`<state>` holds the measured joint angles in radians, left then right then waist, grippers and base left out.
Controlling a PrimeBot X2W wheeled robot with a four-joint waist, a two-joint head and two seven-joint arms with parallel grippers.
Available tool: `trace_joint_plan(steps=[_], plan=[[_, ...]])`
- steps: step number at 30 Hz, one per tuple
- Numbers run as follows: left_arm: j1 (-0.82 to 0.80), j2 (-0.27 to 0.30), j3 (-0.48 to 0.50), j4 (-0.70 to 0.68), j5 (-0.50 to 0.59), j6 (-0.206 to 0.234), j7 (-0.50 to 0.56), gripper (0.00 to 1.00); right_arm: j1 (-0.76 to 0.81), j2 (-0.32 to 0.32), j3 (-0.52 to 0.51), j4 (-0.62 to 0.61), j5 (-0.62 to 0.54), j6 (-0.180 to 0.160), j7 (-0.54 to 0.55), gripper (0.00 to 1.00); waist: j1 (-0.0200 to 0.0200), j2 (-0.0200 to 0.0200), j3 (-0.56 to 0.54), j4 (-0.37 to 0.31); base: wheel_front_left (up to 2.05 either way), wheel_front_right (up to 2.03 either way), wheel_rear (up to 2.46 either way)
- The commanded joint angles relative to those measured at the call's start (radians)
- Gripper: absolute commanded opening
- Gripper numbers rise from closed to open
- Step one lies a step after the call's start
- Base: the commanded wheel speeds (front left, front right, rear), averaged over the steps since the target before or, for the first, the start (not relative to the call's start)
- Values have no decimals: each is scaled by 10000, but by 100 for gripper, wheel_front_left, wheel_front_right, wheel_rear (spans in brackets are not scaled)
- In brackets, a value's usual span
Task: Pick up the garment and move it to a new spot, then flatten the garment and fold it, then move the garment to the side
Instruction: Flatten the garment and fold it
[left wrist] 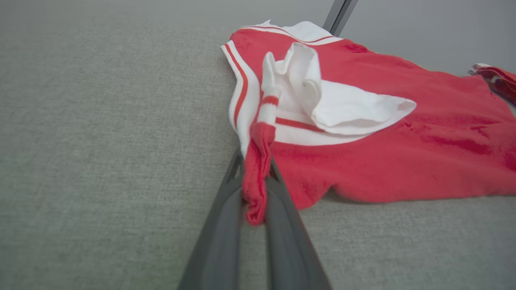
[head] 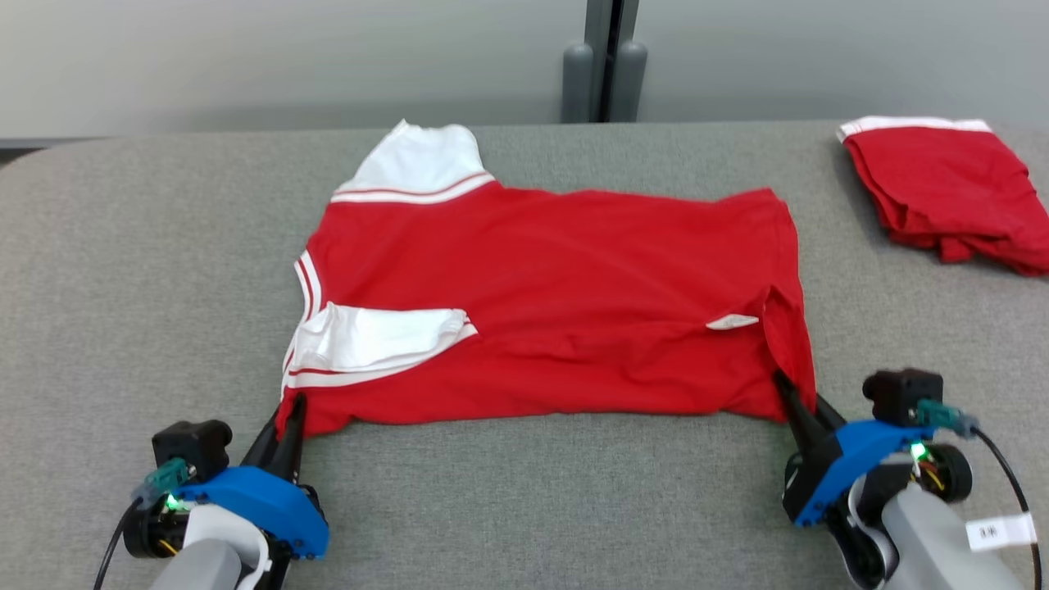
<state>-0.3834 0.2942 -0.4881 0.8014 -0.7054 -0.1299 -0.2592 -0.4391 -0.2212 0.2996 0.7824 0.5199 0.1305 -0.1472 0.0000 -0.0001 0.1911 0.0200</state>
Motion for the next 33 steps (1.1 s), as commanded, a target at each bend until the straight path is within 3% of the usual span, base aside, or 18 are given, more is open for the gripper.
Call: trace_joint_plan(steps=[1,9,16,24,25,26,27,33], plan=[[313,32,153,-324,13,7,-61,0,371,-102,104,-163,187,5,-181,0,0,1,-195,5,0,0,0],[2397,3,897,-2619,197,710,-68,0,1943,-547,462,-1451,664,5,-328,0,0,1,-801,176,0,0,0],[4367,132,1051,-4430,212,1462,-32,0,3688,-891,-235,-2796,753,4,-138,0,0,1,-1098,417,0,0,0],[5158,395,756,-5493,455,1944,382,3,5195,-468,-1148,-4349,102,5,725,0,0,1,-1305,480,0,0,0],[5143,413,724,-5522,552,2001,354,38,5298,-386,-1239,-4468,-10,5,913,25,0,1,-1324,457,0,0,0],[5127,385,699,-5519,617,2037,319,100,5365,-285,-1326,-4620,-106,5,1053,78,0,1,-1342,429,0,0,0],[5097,364,655,-5484,686,2073,297,100,5428,-198,-1432,-4750,-182,5,1174,100,0,1,-1356,397,0,0,0],[4744,182,927,-5647,1088,2070,-9,100,5562,155,-2045,-5596,-475,5,1147,100,0,1,-1453,141,0,0,0]])
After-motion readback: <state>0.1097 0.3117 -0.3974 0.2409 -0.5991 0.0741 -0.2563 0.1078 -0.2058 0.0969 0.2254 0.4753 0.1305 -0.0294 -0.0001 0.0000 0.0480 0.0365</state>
